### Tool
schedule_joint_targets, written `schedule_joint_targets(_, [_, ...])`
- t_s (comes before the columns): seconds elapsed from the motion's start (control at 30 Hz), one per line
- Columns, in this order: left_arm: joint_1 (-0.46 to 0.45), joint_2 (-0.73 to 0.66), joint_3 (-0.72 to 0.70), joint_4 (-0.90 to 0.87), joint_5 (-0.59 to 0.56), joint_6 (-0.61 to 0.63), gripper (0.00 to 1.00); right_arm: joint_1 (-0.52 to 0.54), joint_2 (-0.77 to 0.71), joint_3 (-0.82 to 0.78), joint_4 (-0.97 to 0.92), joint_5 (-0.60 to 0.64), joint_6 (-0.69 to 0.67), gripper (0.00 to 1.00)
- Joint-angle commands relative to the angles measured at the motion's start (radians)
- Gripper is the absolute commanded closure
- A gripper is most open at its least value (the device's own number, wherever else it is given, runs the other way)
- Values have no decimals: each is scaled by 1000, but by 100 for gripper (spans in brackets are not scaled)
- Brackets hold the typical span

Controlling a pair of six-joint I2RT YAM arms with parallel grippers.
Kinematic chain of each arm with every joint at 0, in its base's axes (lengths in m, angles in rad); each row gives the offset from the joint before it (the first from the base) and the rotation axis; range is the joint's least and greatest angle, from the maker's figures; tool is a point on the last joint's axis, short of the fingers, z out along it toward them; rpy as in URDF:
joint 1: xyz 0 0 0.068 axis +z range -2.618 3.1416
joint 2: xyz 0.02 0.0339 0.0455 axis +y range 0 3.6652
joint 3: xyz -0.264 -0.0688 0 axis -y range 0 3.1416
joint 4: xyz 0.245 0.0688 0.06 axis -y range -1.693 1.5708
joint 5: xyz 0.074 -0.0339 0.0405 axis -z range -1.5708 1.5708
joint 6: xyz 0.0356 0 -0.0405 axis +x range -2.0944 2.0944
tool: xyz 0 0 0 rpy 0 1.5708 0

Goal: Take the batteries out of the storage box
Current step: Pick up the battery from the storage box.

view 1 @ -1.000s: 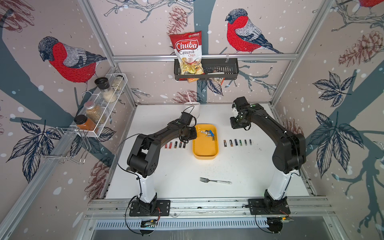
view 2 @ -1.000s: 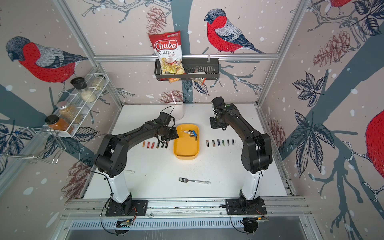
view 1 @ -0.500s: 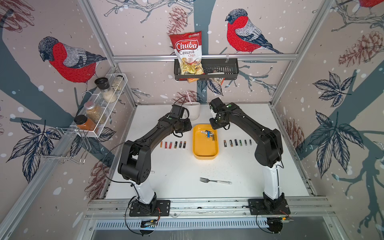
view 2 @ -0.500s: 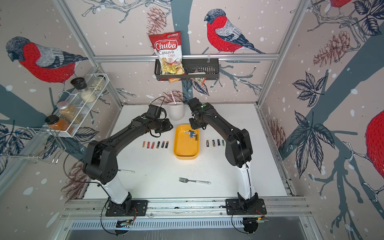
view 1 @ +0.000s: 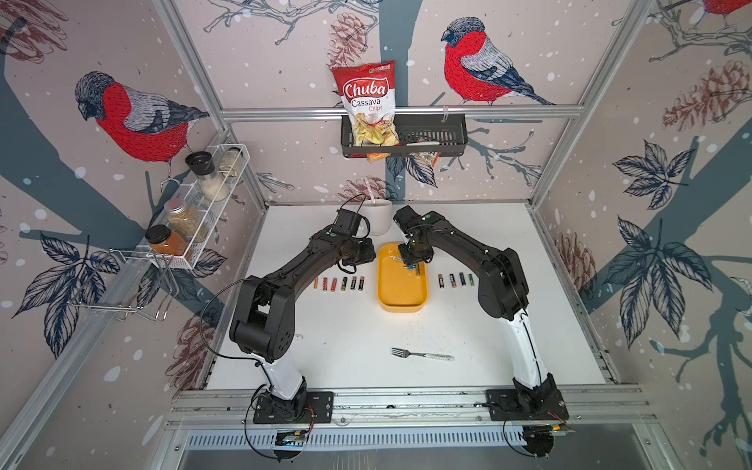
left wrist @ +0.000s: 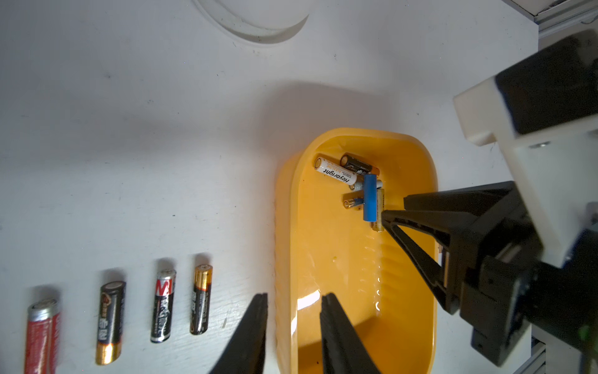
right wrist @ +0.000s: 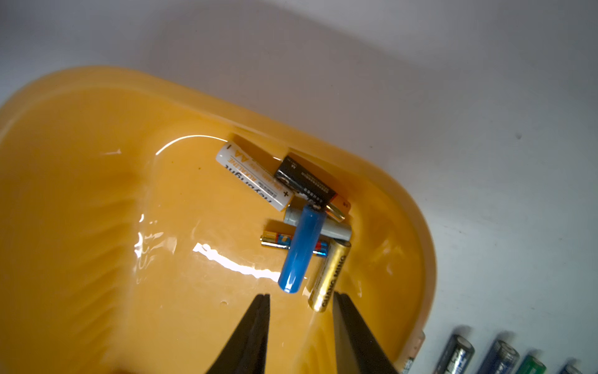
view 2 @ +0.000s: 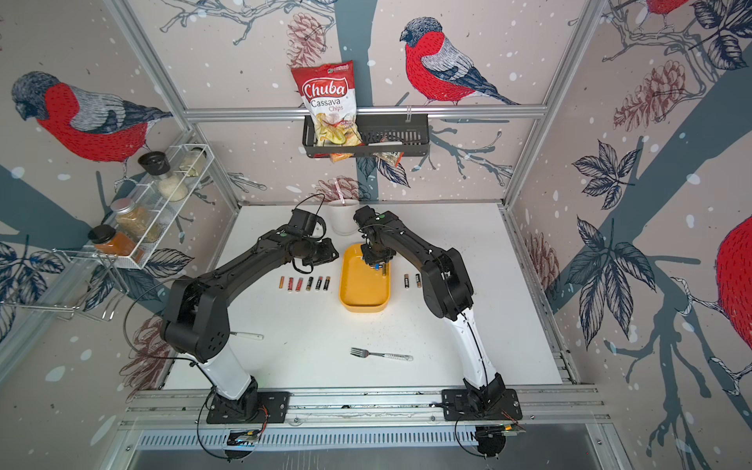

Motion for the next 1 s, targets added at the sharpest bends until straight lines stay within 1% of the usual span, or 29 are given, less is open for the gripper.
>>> schedule_joint_targets(0.0, [3,1,-3,6,17,10,67,0,10,-3,24,5,16,61])
schedule_joint_targets(0.27, [3,3,-2,2,19,13,67,-4,57,31,25,-5,6,63])
schedule_joint_targets(0.53, [-3,-7,-19,21,31,-2,67,-14,70,32,30,-14,3,66])
schedule_joint_targets(0.97, [-8,-5,-28,17,28,-2,68,-19,84,41,30,-27,-8,74])
